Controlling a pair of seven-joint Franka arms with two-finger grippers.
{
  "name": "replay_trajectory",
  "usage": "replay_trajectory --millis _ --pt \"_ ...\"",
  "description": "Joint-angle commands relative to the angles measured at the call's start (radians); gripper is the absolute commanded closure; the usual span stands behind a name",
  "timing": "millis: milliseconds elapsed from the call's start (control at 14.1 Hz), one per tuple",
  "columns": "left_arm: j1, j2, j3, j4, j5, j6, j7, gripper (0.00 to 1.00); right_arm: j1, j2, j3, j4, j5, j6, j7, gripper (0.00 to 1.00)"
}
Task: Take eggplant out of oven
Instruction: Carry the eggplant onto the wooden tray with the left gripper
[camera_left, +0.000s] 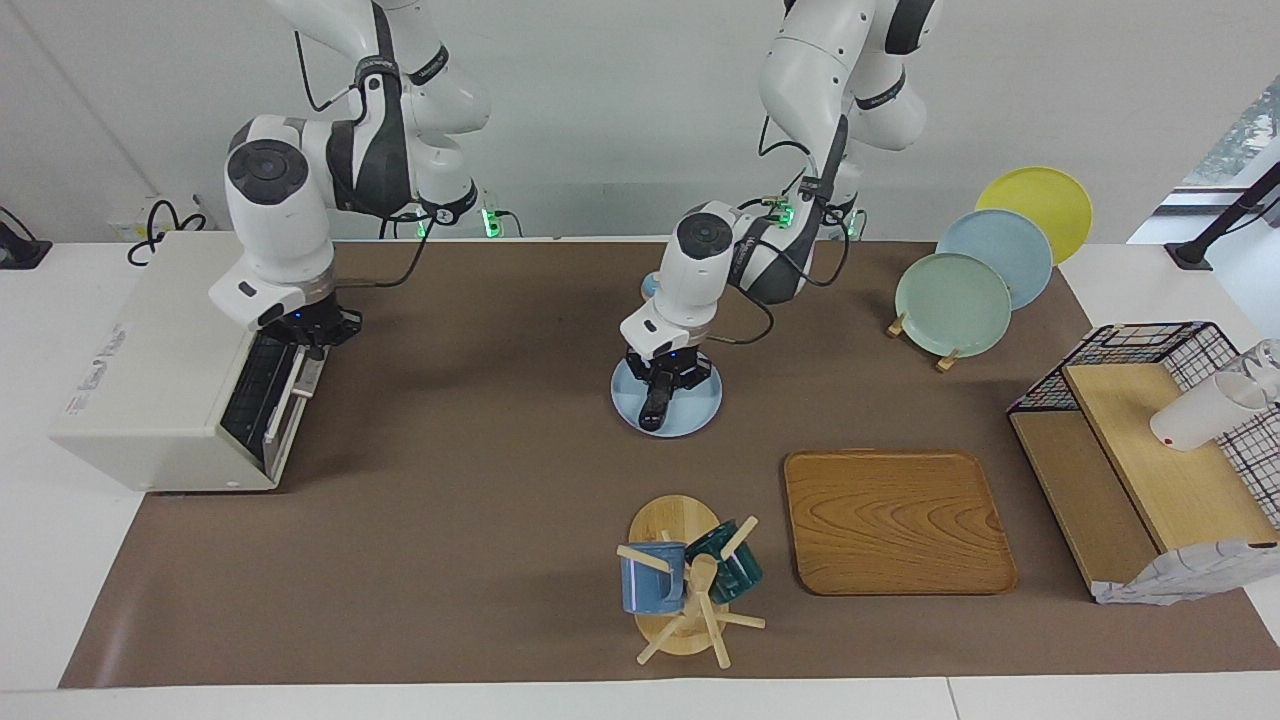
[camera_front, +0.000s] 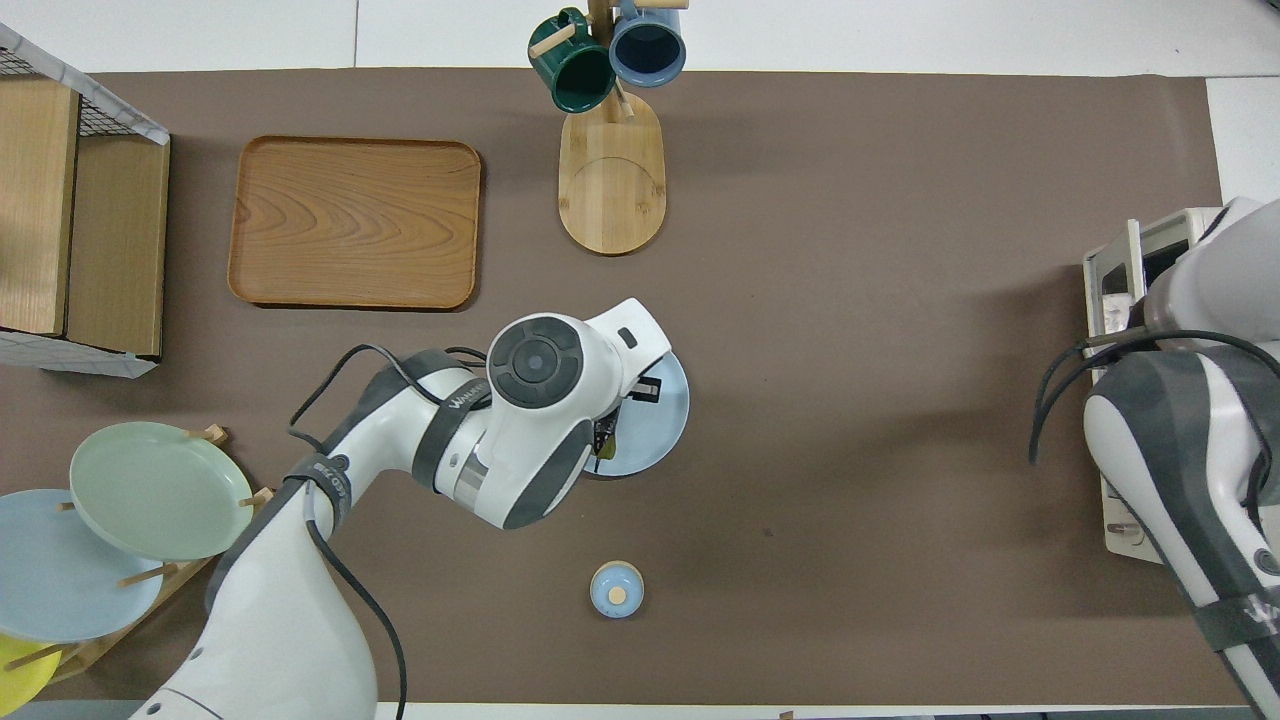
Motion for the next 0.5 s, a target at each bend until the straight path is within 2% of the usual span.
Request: replay_trajectory --millis 0,142,213,355,426 --pt "0.113 -0.083 -0.001 0.053 -0.017 -0.138 0.014 1.0 -0.059 0.017 -0.007 -0.005 0.0 -0.005 -0.085 0.87" --pt "0.237 -0.051 -0.003 0.159 -0.017 -0.219 0.048 1.0 -0.072 -0.017 -0.009 -0.002 0.035 -0.046 -0.125 0.83" --pt "0.296 -0.037 -0.003 0.181 -0.029 -0.223 0.079 1.0 -0.072 -0.032 -0.007 0.019 0.058 -0.073 -0.137 0.83" --pt "0.424 -0.018 -0.001 0.19 -0.045 -0.221 0.227 1.0 -0.06 -0.028 0.005 0.111 0.08 -0.169 -0.136 0.76" --pt "0.475 0.029 -0.001 0.24 -0.045 -0.229 0.29 1.0 -0.045 -0.019 0.007 0.163 0.112 -0.215 -0.134 0.74"
